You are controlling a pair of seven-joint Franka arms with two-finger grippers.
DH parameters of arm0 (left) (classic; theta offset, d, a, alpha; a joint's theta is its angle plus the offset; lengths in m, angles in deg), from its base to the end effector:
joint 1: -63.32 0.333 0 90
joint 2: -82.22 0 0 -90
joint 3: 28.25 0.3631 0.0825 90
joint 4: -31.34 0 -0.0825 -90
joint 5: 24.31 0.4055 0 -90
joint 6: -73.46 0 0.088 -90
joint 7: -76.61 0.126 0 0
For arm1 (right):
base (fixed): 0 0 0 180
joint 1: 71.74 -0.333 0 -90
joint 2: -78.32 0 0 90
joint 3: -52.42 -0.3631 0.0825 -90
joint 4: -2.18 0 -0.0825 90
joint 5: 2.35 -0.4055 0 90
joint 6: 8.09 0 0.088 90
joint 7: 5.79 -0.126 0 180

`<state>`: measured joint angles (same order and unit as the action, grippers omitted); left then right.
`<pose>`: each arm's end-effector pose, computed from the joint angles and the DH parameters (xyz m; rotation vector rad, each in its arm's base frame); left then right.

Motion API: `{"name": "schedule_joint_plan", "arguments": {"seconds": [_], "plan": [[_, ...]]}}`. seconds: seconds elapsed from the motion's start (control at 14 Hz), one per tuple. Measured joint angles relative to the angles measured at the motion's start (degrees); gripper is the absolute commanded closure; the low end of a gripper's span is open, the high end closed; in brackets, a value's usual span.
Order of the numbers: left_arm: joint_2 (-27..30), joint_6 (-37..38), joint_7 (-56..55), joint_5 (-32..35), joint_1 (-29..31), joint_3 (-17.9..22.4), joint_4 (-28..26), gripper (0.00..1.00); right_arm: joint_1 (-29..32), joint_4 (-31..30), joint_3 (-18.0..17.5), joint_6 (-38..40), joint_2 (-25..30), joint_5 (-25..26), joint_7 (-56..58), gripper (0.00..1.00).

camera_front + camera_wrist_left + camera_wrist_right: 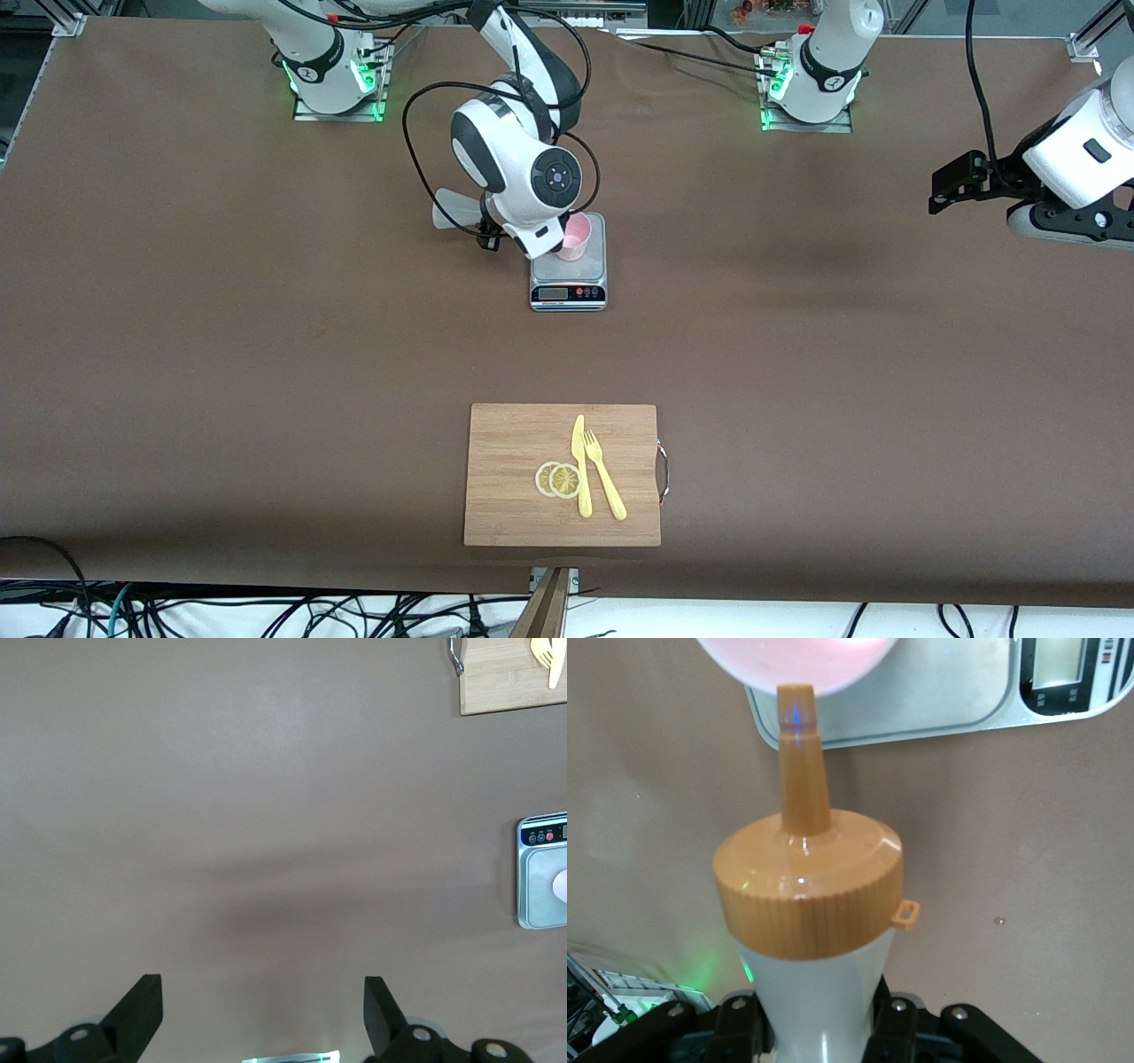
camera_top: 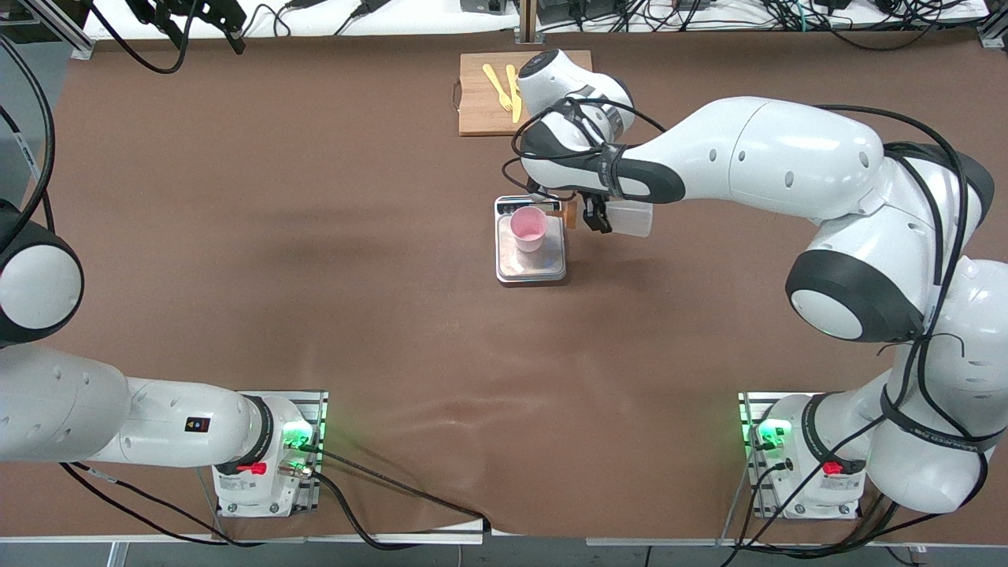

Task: Add sauce to pink cup with both arms
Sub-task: 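Tilt the bottle nozzle into the pink cup with the right gripper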

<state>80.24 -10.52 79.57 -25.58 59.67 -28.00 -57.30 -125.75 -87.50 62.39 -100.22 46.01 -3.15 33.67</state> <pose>0.5730 -0.0371 0.6358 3.1099 -0.1744 -0.1808 0.4666 0.4742 0.3024 2.1957 1.9557 -0.7654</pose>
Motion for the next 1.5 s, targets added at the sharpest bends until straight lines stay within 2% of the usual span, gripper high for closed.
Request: {"name": "schedule_joint_plan", "arguments": {"seconds": [1.07,1.5], "plan": [[0.00,0.00,1.14,0.00,0.00,0.00,0.00,0.00,0.44,2.07,-0.04,0.29,-1.96,0.00,-0.38,0.64],[0.00,0.00,1.18,0.00,0.00,0.00,0.00,0.00,0.52,2.10,-0.10,0.68,-1.97,0.00,-0.39,0.60]]}}
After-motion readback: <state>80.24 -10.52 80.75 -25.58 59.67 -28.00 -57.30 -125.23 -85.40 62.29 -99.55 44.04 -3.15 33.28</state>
